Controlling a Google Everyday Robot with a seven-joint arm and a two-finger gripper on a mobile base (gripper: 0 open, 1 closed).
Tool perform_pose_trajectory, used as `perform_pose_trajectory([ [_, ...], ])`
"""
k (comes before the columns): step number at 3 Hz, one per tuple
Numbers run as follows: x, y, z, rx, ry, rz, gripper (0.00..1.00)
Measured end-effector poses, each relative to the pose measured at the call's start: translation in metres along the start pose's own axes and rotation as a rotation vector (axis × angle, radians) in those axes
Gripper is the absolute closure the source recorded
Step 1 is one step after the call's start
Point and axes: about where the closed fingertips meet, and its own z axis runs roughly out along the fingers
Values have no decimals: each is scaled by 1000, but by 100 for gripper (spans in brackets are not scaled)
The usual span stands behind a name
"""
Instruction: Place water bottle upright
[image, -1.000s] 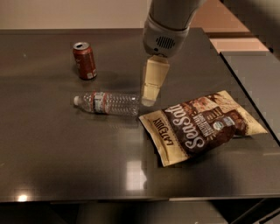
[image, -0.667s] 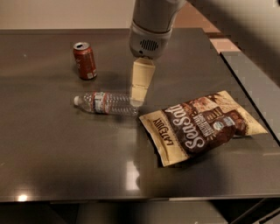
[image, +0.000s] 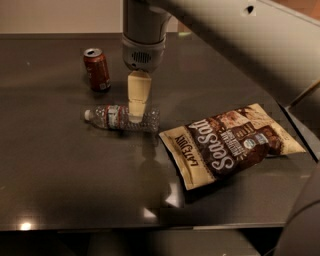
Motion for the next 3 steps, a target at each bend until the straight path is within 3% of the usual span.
perform_pose_trajectory([
  [3, -34, 8, 39, -28, 41, 51, 0],
])
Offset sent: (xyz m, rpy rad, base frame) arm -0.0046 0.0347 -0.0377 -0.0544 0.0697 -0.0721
